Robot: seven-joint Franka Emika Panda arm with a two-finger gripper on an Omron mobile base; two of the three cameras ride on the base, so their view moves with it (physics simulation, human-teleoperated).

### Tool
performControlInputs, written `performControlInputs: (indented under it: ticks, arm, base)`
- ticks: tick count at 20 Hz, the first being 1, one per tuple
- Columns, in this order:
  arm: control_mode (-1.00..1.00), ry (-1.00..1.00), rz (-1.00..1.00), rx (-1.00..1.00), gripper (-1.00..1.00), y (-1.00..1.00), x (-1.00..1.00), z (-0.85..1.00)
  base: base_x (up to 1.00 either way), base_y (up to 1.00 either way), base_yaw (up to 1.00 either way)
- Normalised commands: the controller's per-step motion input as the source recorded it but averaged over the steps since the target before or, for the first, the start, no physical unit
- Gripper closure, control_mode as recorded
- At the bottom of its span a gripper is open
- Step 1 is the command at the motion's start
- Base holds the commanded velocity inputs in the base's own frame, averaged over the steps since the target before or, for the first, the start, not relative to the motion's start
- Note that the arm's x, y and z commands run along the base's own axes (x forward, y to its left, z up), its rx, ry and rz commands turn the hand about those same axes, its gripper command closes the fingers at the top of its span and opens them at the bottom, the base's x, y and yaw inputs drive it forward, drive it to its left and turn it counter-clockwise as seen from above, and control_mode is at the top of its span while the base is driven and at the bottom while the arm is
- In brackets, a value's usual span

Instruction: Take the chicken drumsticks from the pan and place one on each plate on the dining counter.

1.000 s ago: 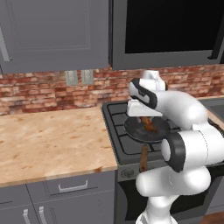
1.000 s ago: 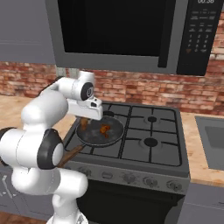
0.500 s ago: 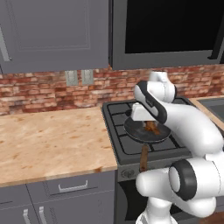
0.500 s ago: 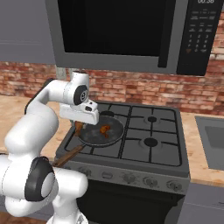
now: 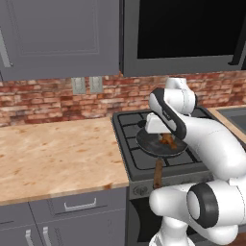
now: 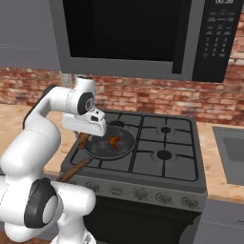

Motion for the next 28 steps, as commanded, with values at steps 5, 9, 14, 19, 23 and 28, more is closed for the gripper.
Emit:
performControlInputs:
  ticks: [5, 9, 14, 19, 23, 28]
  arm:
    - [-1.0, 0.0, 0.0, 0.0, 1.0, 0.0, 0.0, 0.0]
    - [-1.0, 0.0, 0.0, 0.0, 1.0, 0.0, 0.0, 0.0]
    - [1.0, 0.0, 0.0, 0.0, 1.0, 0.0, -0.01, 0.0]
    - [1.0, 0.0, 0.0, 0.0, 1.0, 0.0, 0.0, 0.0]
    - [1.0, 0.0, 0.0, 0.0, 1.0, 0.0, 0.0, 0.0]
    - [1.0, 0.0, 0.0, 0.0, 1.0, 0.0, 0.0, 0.0]
  base:
    - [0.0, 0.0, 0.0]
    - [0.0, 0.0, 0.0]
    - [-0.08, 0.0, 0.0]
    - [-0.47, -0.12, 0.0]
    - [-0.61, -0.27, 0.0]
    - [-0.37, -0.19, -0.33]
